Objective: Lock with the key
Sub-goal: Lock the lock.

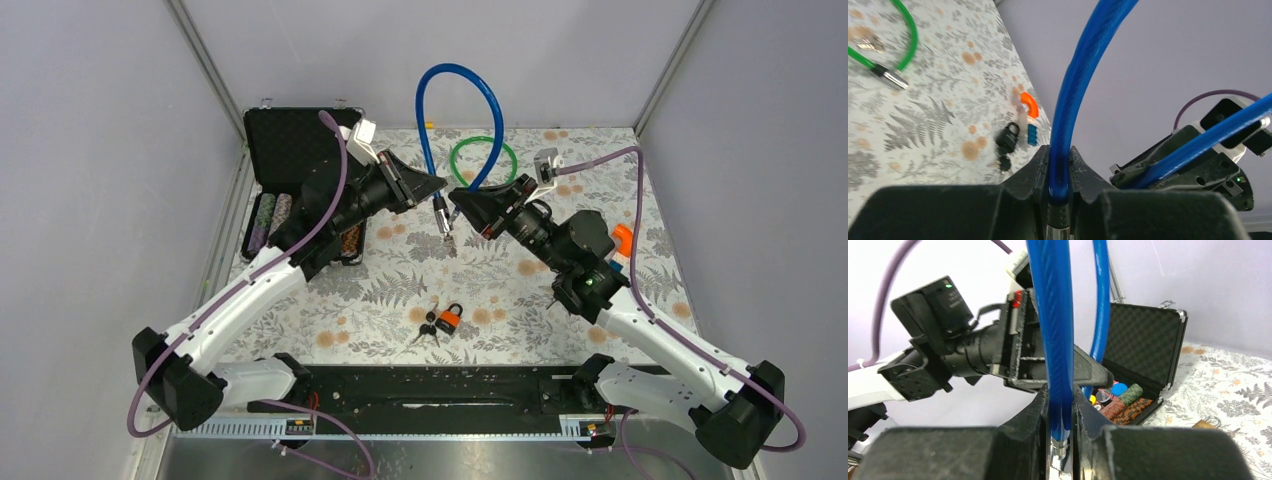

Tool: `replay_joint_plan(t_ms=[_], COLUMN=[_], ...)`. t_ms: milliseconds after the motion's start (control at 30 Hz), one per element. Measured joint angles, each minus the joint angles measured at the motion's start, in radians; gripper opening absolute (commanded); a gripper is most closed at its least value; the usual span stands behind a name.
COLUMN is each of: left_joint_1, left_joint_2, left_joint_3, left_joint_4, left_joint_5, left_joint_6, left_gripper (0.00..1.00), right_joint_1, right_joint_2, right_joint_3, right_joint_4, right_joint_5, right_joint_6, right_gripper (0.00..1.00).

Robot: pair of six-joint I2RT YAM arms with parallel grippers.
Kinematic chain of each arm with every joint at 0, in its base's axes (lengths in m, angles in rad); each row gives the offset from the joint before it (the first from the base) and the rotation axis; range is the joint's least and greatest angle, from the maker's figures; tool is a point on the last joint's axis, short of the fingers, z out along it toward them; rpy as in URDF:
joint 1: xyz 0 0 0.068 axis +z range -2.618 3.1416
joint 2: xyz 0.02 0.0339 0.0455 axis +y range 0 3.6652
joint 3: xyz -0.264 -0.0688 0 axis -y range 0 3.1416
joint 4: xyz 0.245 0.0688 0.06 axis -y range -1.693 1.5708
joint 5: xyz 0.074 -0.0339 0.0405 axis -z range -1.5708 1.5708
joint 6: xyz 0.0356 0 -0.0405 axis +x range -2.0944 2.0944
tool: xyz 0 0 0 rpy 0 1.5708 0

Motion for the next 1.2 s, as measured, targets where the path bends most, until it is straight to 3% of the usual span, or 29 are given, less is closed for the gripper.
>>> replay_joint_plan(t_ms=[333,600,1200], left_joint_1=[0.026,0.031,0.089], left_joint_2=[0.076,0.076,0.076], left_joint_3=[-0.05,-0.055,-0.089], left_joint_4=[0.125,0.154,0.219], left_joint_5=[0.159,0.172,0.189], left_joint_6=[-0.167,-0.195,-0.294], left_gripper=[0.0,0.0,0.0], right_joint_1=[0.006,0.007,0.008], right_joint_2=[0.002,0.001,0.003], right_joint_3=[0.018,0.024,-0.008], right_joint_4=[-0.012,-0.013,-0.002], right_joint_5=[0.1,0.138,0.068], right_joint_6=[-0.052,-0.072,-0.102], right_gripper=[0.0,0.0,0.0])
